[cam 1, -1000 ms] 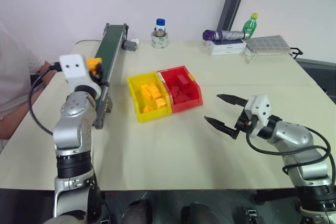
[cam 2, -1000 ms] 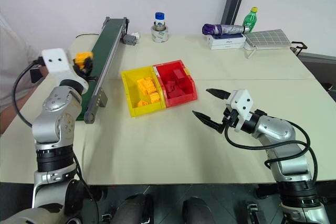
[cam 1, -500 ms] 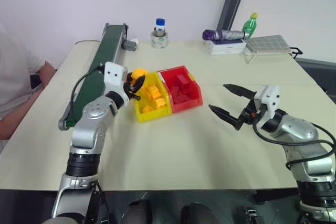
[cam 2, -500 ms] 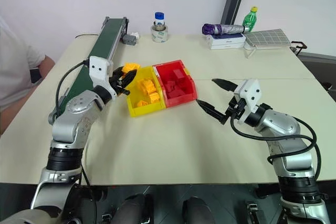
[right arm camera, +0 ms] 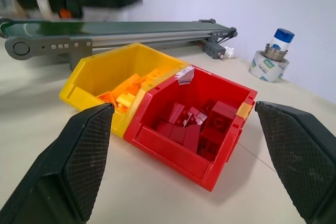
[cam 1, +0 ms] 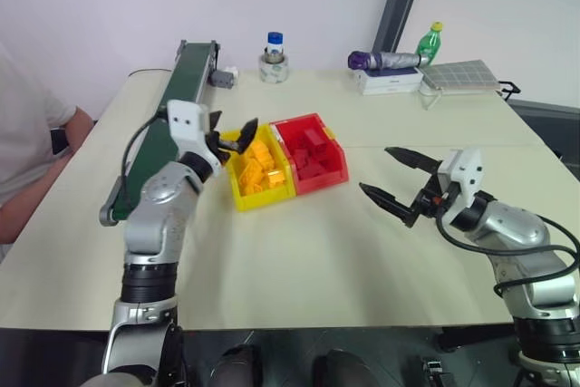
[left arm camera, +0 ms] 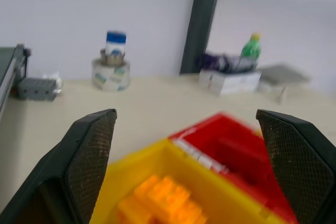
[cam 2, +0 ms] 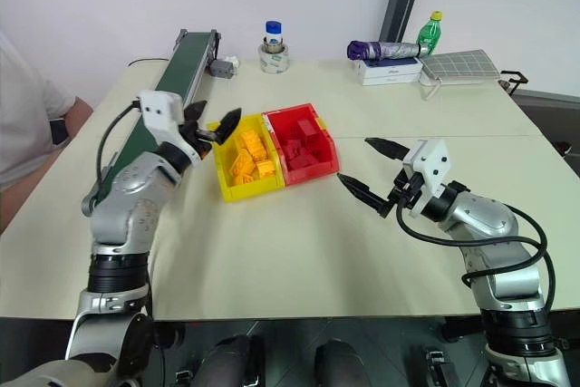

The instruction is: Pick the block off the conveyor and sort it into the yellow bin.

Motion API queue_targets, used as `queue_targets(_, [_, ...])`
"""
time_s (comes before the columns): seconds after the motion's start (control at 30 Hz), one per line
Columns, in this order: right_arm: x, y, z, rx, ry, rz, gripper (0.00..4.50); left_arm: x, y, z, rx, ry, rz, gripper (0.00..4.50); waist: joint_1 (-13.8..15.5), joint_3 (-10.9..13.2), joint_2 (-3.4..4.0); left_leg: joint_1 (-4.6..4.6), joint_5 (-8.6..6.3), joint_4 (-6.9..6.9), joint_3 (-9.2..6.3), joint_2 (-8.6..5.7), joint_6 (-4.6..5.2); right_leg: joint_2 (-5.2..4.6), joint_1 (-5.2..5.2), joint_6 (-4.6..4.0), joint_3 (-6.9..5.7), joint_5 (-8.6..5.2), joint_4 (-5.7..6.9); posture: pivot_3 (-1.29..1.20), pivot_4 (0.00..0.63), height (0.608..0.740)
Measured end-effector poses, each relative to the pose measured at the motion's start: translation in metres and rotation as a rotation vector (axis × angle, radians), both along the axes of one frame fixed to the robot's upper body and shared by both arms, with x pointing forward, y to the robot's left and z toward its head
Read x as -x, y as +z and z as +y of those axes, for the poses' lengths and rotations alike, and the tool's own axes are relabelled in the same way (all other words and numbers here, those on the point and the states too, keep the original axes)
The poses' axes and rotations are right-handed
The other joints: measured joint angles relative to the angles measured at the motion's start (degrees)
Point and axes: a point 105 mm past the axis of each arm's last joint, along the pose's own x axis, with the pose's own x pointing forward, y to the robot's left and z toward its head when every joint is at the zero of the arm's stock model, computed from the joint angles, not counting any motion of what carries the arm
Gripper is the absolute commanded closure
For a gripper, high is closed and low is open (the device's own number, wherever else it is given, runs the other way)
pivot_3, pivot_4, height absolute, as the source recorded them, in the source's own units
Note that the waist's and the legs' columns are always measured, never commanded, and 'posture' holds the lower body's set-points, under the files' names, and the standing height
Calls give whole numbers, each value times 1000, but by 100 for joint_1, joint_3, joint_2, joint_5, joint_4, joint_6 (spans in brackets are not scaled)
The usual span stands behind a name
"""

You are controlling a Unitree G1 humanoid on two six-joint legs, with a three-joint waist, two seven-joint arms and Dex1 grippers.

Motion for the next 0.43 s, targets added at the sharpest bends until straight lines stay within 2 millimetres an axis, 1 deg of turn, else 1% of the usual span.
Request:
queue_targets(0.03, [0,0,0,0,-1,1,0,5,1,8,-8,-7,-5,34,-9,0,0,2,1,-2,0,0,-1,1,0,0,0,0,0,0,150,740])
queue_targets(0.2, [0,-2,0,2,2,6,0,32,-14,50,-120,-46,36,34,-88,1,2,2,2,0,-1,2,-5,1,0,-1,-2,-1,2,0,150,740])
queue_targets(0.3, [1,-2,0,6,13,7,0,45,-24,80,-202,-25,94,34,-94,2,4,3,2,1,0,1,-5,-6,0,-5,0,-3,0,0,150,740])
queue_targets(0.37, [1,-2,1,9,21,8,0,53,-33,98,-236,-2,135,34,-97,2,4,3,1,0,0,2,-6,-10,-2,-24,1,-12,-1,0,150,740])
queue_targets(0.43, [0,-3,0,12,26,14,0,57,-37,108,-244,14,149,34,-76,2,5,0,0,-1,-3,2,-8,-16,-4,-31,0,-15,-2,0,150,740])
